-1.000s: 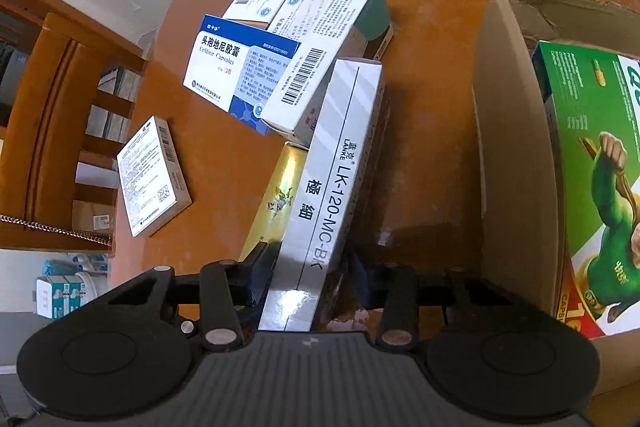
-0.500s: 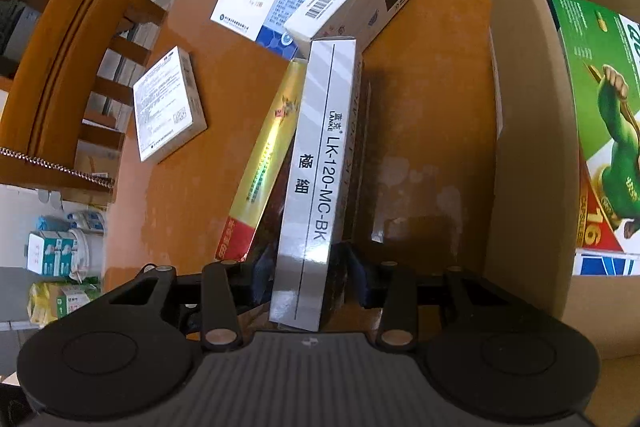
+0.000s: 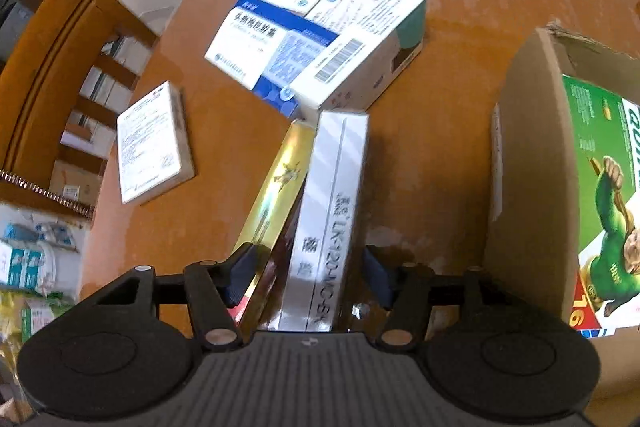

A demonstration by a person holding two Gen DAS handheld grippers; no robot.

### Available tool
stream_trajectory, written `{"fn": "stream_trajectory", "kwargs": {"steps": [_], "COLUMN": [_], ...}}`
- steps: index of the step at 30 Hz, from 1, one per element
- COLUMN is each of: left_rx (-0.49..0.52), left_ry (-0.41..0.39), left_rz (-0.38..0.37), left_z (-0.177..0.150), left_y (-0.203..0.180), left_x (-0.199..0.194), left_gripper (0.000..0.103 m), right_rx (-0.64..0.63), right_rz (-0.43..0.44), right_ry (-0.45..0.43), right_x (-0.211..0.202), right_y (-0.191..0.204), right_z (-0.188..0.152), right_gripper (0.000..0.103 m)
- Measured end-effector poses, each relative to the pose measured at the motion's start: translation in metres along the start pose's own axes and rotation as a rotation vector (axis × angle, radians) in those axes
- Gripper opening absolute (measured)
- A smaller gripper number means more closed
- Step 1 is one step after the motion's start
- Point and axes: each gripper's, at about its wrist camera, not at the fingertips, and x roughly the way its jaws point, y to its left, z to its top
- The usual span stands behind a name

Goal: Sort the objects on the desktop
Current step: 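Close the right gripper on the long white lettered box and lift it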

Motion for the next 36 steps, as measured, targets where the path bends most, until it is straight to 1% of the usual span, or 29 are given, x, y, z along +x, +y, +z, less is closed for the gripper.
{"fn": "stream_trajectory", "kwargs": {"steps": [1, 2, 3, 5, 7, 11, 16, 20, 22, 24, 26, 28, 29, 30, 34, 36], "left_rx": [-0.002, -0.003, -0.001, 0.009, 0.021, 0.012, 0.009, -0.008, -0.023, -0.033, -0.043, -0.053, -0.057, -0.061, -0.061, -0.056], "left_ry": [0.002, 0.004, 0.006, 0.012, 0.020, 0.044, 0.071, 0.082, 0.081, 0.078, 0.075, 0.074, 0.075, 0.075, 0.079, 0.080], "left_rz": [0.000, 0.001, 0.002, 0.004, 0.006, -0.008, -0.009, 0.009, 0.015, 0.022, 0.028, 0.032, 0.035, 0.038, 0.048, 0.056], "left_z": [-0.001, -0.002, -0.002, -0.004, -0.006, -0.012, -0.019, -0.023, -0.022, -0.015, -0.017, -0.033, -0.033, -0.033, -0.032, -0.031], "left_y": [0.000, -0.001, -0.002, -0.004, -0.007, -0.014, -0.020, -0.024, -0.020, -0.010, -0.009, 0.001, 0.001, 0.002, -0.001, -0.003], "left_x": [0.000, 0.001, 0.001, 0.001, 0.000, -0.006, -0.011, -0.006, -0.011, -0.023, -0.027, -0.044, -0.044, -0.044, -0.042, -0.041], "left_gripper": [0.103, 0.103, 0.103, 0.103, 0.103, 0.103, 0.103, 0.103, 0.103, 0.103, 0.103, 0.103, 0.103, 0.103, 0.103, 0.103], "right_rx": [-0.008, -0.016, -0.024, -0.050, -0.078, -0.132, -0.187, -0.242, -0.232, -0.204, -0.167, -0.126, -0.109, -0.098, -0.076, -0.079], "right_rz": [0.003, 0.005, 0.008, 0.003, 0.000, 0.002, -0.020, -0.044, -0.036, -0.025, -0.014, -0.013, -0.015, -0.010, 0.019, 0.017], "right_ry": [0.002, 0.003, 0.005, 0.007, 0.018, 0.052, 0.090, 0.070, 0.056, 0.027, 0.000, -0.029, -0.040, -0.043, -0.030, -0.034], "right_x": [-0.001, -0.002, -0.003, -0.004, -0.006, -0.009, -0.013, -0.021, -0.024, -0.028, -0.034, -0.041, -0.043, -0.045, -0.040, -0.036], "right_y": [0.001, 0.002, 0.003, 0.006, 0.009, 0.014, 0.015, 0.022, 0.022, 0.018, 0.013, 0.007, 0.004, 0.002, -0.002, 0.000], "right_z": [-0.002, -0.003, -0.005, -0.009, -0.016, -0.033, -0.055, -0.065, -0.063, -0.058, -0.054, -0.049, -0.047, -0.045, -0.040, -0.039], "right_gripper": [0.053, 0.047, 0.044, 0.041, 0.041, 0.039, 0.038, 0.038, 0.038, 0.040, 0.041, 0.049, 0.057, 0.062, 0.062, 0.064]}}
